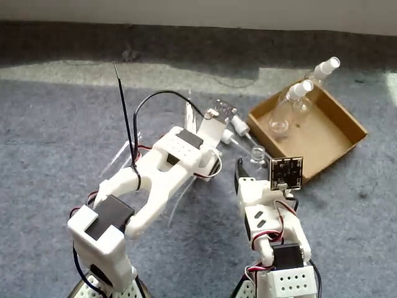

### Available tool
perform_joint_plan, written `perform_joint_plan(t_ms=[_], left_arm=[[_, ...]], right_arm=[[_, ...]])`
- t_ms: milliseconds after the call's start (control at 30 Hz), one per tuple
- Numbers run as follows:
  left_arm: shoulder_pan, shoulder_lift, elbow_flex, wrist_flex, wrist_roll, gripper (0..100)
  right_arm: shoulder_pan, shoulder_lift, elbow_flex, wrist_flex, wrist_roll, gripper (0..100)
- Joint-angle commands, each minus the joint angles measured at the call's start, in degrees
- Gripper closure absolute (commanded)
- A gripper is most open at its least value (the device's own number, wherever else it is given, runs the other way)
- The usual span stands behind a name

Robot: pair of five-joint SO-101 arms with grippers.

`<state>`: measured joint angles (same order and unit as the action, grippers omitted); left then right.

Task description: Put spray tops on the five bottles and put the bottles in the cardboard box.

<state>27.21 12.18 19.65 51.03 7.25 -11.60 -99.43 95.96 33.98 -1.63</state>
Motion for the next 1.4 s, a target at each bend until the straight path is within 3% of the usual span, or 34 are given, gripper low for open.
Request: perform_joint_plan(t_ms=[0,367,533,900,1067,1233,1367], left_arm=[[0.13,-0.57,-0.48,-0.79,0.18,98],[0.48,-3.12,-1.10,2.99,0.00,97],[1.27,-14.37,-0.84,11.43,0.00,97],[0.75,-37.93,0.13,21.10,0.00,97],[-2.33,-47.96,8.13,19.16,-0.70,97],[-3.21,-58.95,21.58,14.15,-10.20,97],[-5.85,-69.76,31.43,10.37,-10.81,97]], right_arm=[[0.75,-0.92,10.15,0.04,-0.35,92.5],[0.75,-0.92,10.15,0.04,-0.35,92.5],[0.75,-0.92,10.15,-0.04,-0.35,92.5],[0.75,-0.92,10.15,-0.04,-0.35,92.5],[0.75,-0.92,10.15,-0.04,-0.35,92.5],[0.75,-0.92,10.15,-0.04,-0.35,92.5],[0.75,-0.92,10.15,-0.04,-0.35,92.5]])
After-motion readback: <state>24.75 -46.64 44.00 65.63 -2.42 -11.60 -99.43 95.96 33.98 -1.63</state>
